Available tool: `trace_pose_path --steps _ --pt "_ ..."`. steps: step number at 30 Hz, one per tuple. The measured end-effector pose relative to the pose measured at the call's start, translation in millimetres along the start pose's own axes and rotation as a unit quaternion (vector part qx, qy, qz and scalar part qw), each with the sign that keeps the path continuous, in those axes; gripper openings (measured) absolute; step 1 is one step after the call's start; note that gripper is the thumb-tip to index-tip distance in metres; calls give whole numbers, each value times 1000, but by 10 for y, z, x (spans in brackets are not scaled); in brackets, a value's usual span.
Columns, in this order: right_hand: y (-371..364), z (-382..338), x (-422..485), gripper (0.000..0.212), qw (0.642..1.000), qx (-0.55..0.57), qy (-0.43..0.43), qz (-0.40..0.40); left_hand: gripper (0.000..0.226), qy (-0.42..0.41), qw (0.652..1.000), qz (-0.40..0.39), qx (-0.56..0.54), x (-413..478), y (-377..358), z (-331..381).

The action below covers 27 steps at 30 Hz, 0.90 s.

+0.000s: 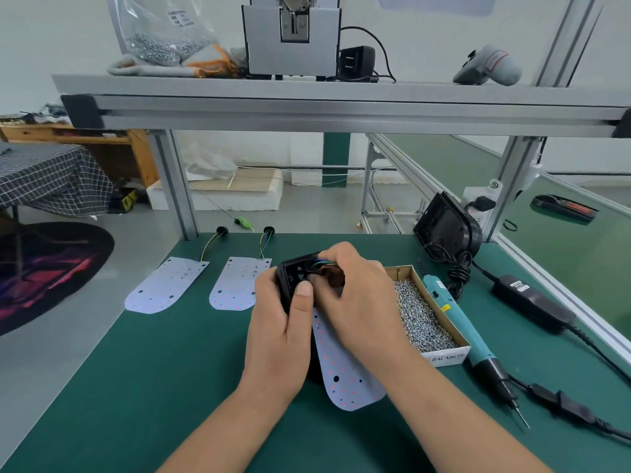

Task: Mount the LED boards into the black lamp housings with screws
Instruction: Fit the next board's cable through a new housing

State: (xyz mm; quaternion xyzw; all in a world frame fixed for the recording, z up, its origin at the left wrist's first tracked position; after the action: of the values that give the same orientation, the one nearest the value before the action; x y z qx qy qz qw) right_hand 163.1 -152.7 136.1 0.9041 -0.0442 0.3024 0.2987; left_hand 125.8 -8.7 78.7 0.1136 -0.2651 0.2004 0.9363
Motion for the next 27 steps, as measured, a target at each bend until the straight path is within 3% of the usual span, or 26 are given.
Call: trace_pose_path --steps 3,11,16,19,27 --pt "-45 -22 3 5 999 14 -6 -30 18 -5 1000 -2 4 -14 -6 24" --pt "-108 -60 65 9 996 -21 0 -81 24 -47 998 -14 30 -5 -8 170" --pt "-103 -87 100 12 993 -18 18 -114 52 -57 996 -35 54 20 -46 195" --pt "-101 -106 90 19 990 -11 37 -136 57 -62 995 -43 60 28 -62 217" --pt "44 181 22 8 996 52 -69 -28 55 -65 993 -66 67 46 -132 191"
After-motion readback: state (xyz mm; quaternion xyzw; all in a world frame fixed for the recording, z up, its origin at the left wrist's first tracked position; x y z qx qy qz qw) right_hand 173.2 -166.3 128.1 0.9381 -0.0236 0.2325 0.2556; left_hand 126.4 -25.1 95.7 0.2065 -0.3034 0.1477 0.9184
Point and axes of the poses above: each hand's wrist, its own x-axis towards the middle knuckle, its own y-axis out of the back of the hand, z = x × y, the point moved 10 cm from there along x, towards the middle knuckle, and after that the axes turned 5 degrees about -y, right-handed, at the moved point
